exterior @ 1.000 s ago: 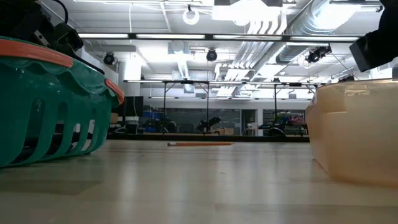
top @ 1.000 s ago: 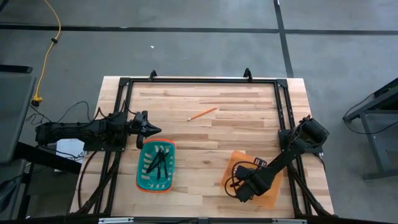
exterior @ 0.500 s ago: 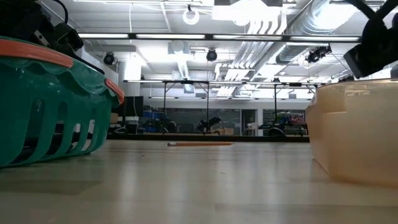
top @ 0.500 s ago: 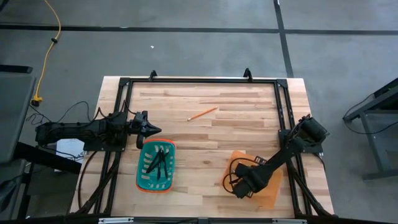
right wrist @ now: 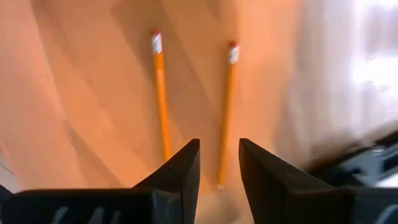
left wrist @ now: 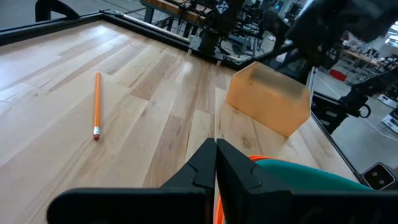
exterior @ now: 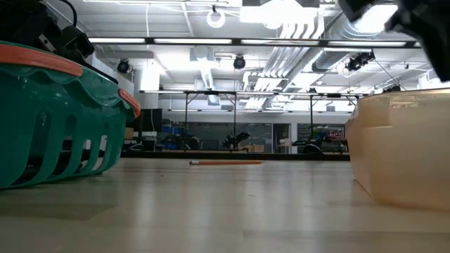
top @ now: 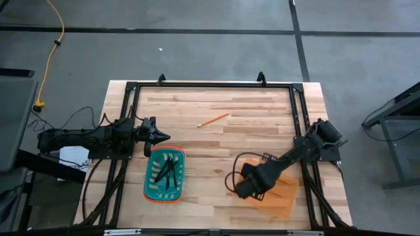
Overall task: Sort pens & pencils
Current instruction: Put the yellow pencil into the orange bin
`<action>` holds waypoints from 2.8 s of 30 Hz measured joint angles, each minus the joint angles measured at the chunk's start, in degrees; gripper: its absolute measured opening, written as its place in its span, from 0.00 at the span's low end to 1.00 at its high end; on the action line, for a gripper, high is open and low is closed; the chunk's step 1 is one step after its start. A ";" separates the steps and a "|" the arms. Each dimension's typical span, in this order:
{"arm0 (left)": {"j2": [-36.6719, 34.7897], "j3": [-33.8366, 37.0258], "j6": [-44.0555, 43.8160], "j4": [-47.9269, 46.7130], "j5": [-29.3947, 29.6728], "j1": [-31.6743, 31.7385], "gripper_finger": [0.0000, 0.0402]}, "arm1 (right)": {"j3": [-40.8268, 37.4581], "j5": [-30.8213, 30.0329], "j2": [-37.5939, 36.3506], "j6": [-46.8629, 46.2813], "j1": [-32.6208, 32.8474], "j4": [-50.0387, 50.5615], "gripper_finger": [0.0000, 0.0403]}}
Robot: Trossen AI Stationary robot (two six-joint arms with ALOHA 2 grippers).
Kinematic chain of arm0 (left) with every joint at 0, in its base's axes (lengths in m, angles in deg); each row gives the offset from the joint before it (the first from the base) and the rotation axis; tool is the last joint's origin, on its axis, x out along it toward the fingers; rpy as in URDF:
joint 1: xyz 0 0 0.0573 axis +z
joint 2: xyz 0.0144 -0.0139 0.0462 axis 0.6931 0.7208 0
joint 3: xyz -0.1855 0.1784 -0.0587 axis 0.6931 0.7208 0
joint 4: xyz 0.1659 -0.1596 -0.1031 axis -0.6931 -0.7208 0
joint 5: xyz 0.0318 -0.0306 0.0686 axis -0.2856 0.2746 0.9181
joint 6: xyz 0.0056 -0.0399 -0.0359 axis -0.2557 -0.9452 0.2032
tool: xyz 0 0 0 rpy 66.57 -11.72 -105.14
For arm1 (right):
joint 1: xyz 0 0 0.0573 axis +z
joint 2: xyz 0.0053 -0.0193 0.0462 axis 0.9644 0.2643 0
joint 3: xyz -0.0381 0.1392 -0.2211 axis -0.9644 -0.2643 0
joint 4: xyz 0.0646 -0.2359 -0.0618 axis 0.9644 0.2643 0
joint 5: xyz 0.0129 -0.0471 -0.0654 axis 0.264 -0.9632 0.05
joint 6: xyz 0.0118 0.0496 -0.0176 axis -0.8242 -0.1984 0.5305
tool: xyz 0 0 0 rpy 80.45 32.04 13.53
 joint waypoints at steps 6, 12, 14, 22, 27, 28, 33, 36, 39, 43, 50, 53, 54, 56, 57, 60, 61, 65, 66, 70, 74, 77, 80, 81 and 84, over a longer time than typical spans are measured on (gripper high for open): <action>0.01 0.00 0.00 0.00 0.00 0.00 0.00 | 6.05 -5.22 -0.02 7.39 -4.16 6.45 0.26; -0.01 0.01 0.00 0.02 0.00 -0.02 0.00 | 6.72 -10.11 -0.46 18.66 -9.89 5.02 0.26; 0.02 0.00 0.00 0.00 0.00 0.00 0.00 | 6.06 -10.96 -0.55 22.63 -12.47 4.01 0.26; 0.02 0.02 0.00 0.00 0.00 0.00 0.00 | 0.70 -10.43 -0.61 41.72 -23.71 -8.80 0.26; 0.01 0.02 0.00 0.00 0.00 0.00 0.00 | -3.18 -7.49 -0.61 53.01 -30.46 -18.91 0.26; 0.01 0.01 0.00 0.00 0.00 -0.02 0.00 | -3.57 -7.22 -0.61 54.76 -31.72 -20.65 0.26; 0.02 0.02 0.00 0.00 0.00 0.00 0.00 | -4.14 -6.89 -0.61 60.99 -37.04 -30.12 0.26; 0.01 0.02 0.00 0.00 0.00 0.00 0.00 | -4.14 -5.50 -0.61 63.89 -39.63 -34.23 0.26; -0.01 0.00 0.00 0.00 0.00 0.00 0.00 | -4.14 -4.38 -0.33 67.98 -41.69 -36.65 0.26; 0.01 0.02 0.00 0.00 0.00 0.00 0.00 | -4.13 -4.29 0.12 72.04 -44.12 -38.82 0.26; 0.02 0.02 0.00 0.00 0.00 0.00 0.00 | -3.96 -3.21 1.77 76.78 -47.62 -41.44 0.26; 0.02 0.02 0.00 0.00 0.00 0.00 0.00 | -3.78 -1.69 2.83 77.93 -48.58 -42.53 0.26; 0.01 0.02 0.00 0.01 0.00 -0.01 0.00 | -3.55 -1.63 3.43 78.10 -48.78 -42.29 0.26; 0.00 0.02 0.00 0.02 0.00 0.00 0.00 | -2.52 -1.63 4.77 78.40 -48.99 -42.01 0.26; 0.02 0.02 0.00 0.00 0.02 0.00 0.00 | -1.78 -1.65 5.57 78.67 -49.03 -41.93 0.26; 0.02 0.02 0.00 0.02 0.01 0.00 0.00 | 0.92 -1.63 8.43 79.56 -48.94 -41.72 0.26; 0.00 0.02 0.00 0.01 0.00 0.00 0.00 | 1.90 -1.62 9.45 79.79 -48.94 -41.60 0.26; -0.01 0.02 0.00 0.02 0.00 0.00 0.00 | 6.40 -1.41 13.36 80.69 -48.92 -40.05 0.26; 0.01 0.02 0.00 0.02 0.00 0.00 0.00 | 7.39 -1.41 14.25 80.86 -48.92 -39.38 0.26; 0.02 0.02 0.00 0.01 0.01 0.00 0.00 | 11.47 -1.36 17.76 80.92 -48.92 -36.00 0.26; 0.00 0.02 0.00 0.01 0.00 0.00 0.00 | 16.24 -1.23 21.51 80.92 -48.94 -32.57 0.26; 0.02 0.02 0.00 0.00 0.00 0.00 0.00 | 19.33 -0.49 24.05 81.52 -48.92 -30.93 0.26; 0.02 0.02 0.00 0.00 0.00 0.00 0.00 | 21.77 -0.19 26.13 82.44 -48.83 -29.21 0.26; 0.01 0.02 0.00 0.00 0.00 -0.01 0.00 | 22.35 -0.15 26.66 82.81 -48.79 -29.10 0.26; 0.01 0.02 0.00 0.00 0.00 0.00 0.00 | 22.66 -0.14 27.23 83.56 -48.71 -29.15 0.26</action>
